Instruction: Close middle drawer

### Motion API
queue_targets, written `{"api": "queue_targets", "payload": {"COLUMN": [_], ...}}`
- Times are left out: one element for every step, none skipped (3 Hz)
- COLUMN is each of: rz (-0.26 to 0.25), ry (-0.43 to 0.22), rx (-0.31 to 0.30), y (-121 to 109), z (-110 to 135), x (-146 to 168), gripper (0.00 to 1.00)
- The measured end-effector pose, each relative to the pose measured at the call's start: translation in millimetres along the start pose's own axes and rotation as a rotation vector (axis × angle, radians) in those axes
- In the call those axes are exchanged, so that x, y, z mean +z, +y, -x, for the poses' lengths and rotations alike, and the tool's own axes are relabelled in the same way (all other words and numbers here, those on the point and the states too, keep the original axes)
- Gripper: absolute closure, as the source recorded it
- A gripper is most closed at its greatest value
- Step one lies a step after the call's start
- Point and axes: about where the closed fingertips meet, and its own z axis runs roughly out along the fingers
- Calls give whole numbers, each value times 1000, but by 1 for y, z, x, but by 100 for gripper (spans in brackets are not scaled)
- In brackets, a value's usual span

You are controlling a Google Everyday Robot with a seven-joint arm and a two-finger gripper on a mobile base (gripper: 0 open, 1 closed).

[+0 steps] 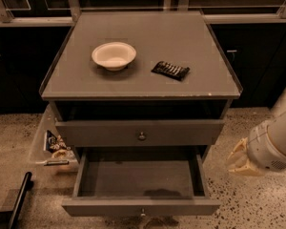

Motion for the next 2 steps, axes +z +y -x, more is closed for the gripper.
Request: {"api": "queue_targets", "payload": {"rz": [10, -4], "ry": [-125, -247], "rx": [57, 84], "y": [10, 10], "z": [-11, -13], "x": [59, 110], "gripper": [100, 100]}}
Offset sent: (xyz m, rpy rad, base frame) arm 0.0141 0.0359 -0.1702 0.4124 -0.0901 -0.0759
